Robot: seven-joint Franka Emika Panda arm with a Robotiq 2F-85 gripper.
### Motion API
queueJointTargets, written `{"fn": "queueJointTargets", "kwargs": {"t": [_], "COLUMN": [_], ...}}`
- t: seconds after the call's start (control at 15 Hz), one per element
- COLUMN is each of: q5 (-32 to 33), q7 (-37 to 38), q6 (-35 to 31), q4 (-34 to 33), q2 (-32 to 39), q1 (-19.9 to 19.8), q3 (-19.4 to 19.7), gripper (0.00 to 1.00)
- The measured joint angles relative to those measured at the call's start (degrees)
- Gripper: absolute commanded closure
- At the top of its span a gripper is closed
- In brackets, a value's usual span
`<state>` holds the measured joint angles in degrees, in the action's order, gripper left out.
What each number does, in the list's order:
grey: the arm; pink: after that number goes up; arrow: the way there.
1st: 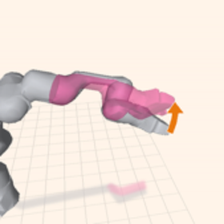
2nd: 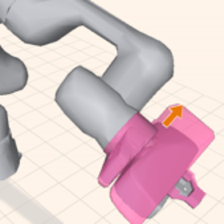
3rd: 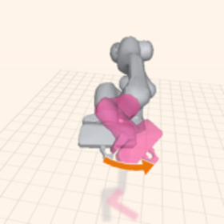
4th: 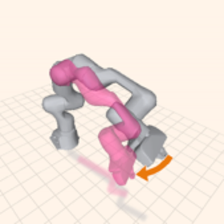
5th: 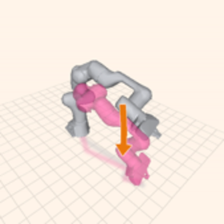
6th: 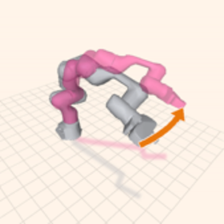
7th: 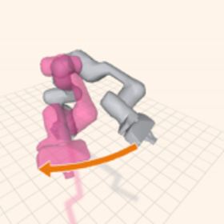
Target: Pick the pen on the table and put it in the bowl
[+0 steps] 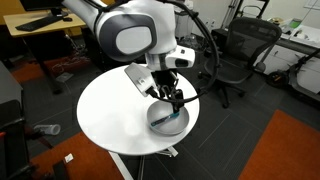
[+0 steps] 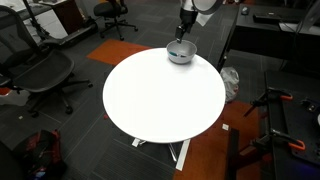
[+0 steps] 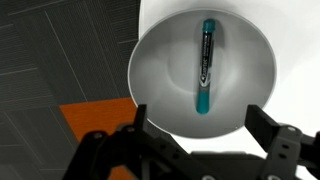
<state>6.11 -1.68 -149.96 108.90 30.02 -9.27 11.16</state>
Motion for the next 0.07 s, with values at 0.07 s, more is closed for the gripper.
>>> {"fn": "queueJointTargets", "kwargs": {"t": [0.07], "q5": [0.00], "q7": [0.00], "q6": [0.00], "q4": [0.00], "q2": [0.00], "q1": [0.00], "q3": [0.00], "gripper": [0.00]}}
